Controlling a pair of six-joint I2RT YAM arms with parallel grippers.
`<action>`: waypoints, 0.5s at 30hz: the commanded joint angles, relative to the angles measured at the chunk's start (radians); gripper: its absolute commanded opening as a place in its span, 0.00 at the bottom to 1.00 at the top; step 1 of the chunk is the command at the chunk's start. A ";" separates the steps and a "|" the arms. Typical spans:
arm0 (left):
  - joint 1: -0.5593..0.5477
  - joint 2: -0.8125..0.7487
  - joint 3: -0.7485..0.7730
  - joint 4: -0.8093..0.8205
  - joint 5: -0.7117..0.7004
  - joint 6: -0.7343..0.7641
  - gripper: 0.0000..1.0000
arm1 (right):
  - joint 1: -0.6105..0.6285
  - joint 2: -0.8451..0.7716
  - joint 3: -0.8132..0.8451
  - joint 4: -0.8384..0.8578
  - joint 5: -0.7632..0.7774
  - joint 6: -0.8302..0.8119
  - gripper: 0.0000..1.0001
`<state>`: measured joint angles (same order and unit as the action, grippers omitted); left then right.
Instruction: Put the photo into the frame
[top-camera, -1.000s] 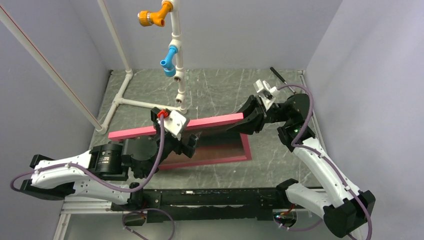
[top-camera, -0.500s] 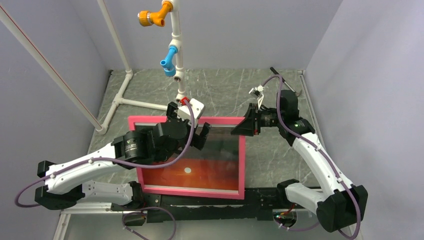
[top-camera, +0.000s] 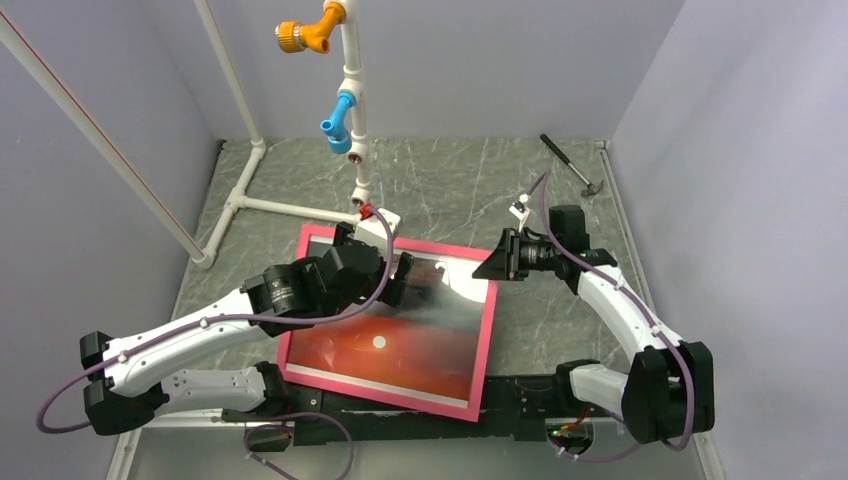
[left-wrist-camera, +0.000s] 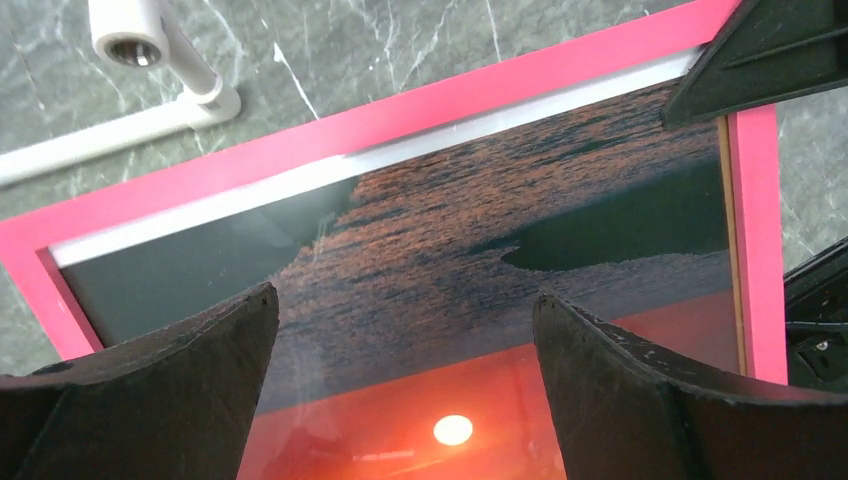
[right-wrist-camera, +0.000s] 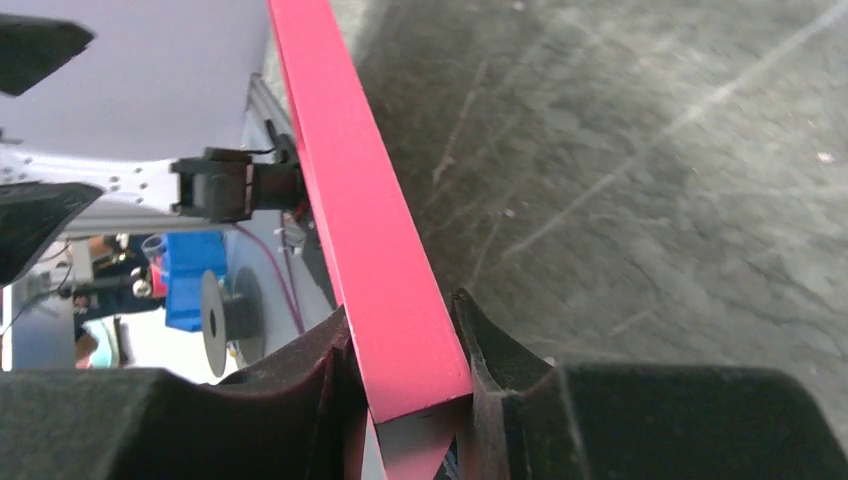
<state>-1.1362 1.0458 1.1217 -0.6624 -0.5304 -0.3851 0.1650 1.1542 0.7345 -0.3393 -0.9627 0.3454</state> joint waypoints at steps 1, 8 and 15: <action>0.019 -0.006 -0.023 0.036 0.054 -0.068 0.99 | -0.016 -0.015 -0.031 0.085 0.338 -0.075 0.01; 0.020 0.004 -0.036 0.045 0.083 -0.102 0.99 | -0.059 -0.006 -0.121 0.172 0.495 -0.052 0.03; 0.019 0.018 -0.058 0.035 0.102 -0.137 0.99 | -0.101 0.038 -0.131 0.247 0.554 -0.034 0.11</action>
<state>-1.1206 1.0599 1.0813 -0.6548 -0.4576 -0.4828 0.1051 1.1763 0.5915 -0.3046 -0.7479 0.4011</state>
